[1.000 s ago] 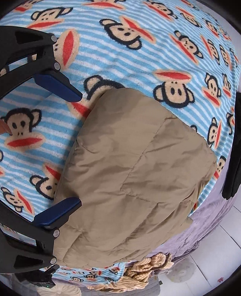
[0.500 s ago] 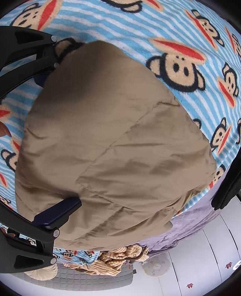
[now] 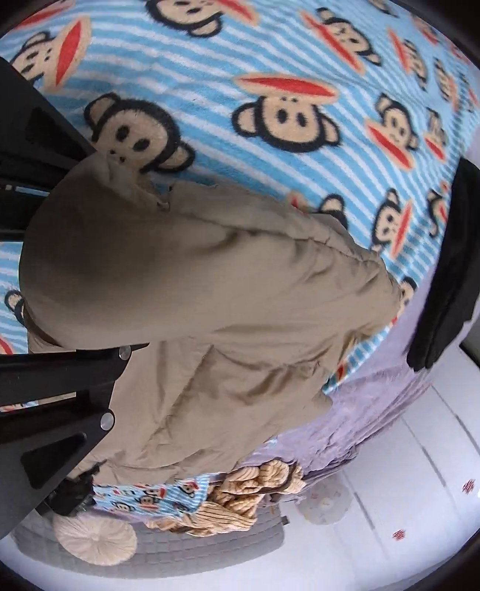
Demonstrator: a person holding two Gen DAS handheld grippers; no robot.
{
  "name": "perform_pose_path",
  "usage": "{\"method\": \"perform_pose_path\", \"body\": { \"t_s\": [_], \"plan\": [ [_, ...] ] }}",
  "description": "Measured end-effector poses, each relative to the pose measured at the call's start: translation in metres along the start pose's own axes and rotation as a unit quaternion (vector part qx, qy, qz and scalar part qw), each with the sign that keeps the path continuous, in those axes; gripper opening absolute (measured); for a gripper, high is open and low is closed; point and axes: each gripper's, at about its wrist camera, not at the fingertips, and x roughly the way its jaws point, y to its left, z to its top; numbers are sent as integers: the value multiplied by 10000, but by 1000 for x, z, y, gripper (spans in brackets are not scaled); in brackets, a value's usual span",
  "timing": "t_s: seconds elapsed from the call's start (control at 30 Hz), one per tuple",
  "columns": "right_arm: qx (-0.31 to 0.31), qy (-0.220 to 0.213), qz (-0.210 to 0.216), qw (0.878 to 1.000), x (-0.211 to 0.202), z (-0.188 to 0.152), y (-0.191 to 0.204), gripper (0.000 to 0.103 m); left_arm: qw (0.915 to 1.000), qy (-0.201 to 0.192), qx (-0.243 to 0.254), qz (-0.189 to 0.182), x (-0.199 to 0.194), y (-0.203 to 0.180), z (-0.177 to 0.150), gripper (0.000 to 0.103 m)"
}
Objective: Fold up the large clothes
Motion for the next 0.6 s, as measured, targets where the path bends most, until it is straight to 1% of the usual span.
{"method": "perform_pose_path", "body": {
  "t_s": [0.03,0.07,0.2,0.3,0.37,0.43,0.53,0.6],
  "plan": [
    [-127,-2,-28,9999,-2,-3,4,27,9998,-53,180,32,-9,-5,-2,17],
    [-207,6,-45,9998,-5,-5,7,24,9995,-83,311,15,-18,-10,-4,17],
    [-423,32,-80,9991,-22,-23,14,22,9980,-56,610,-145,-44,-17,-13,17],
    [-512,33,-164,9985,-36,-44,10,22,9954,144,927,-193,-58,-13,-29,17],
    [-506,19,-250,9984,-47,-62,2,22,9929,316,1123,-213,-67,-8,-45,17],
    [-418,0,-346,9985,-58,-80,-10,22,9910,484,1216,-265,-78,-2,-64,17],
    [-313,74,-509,9982,-74,-109,-28,22,9892,754,1231,-245,-97,12,-99,17],
    [-296,202,-656,9972,-88,-127,-39,22,9885,935,1179,-172,-109,23,-127,17]
  ]
}}
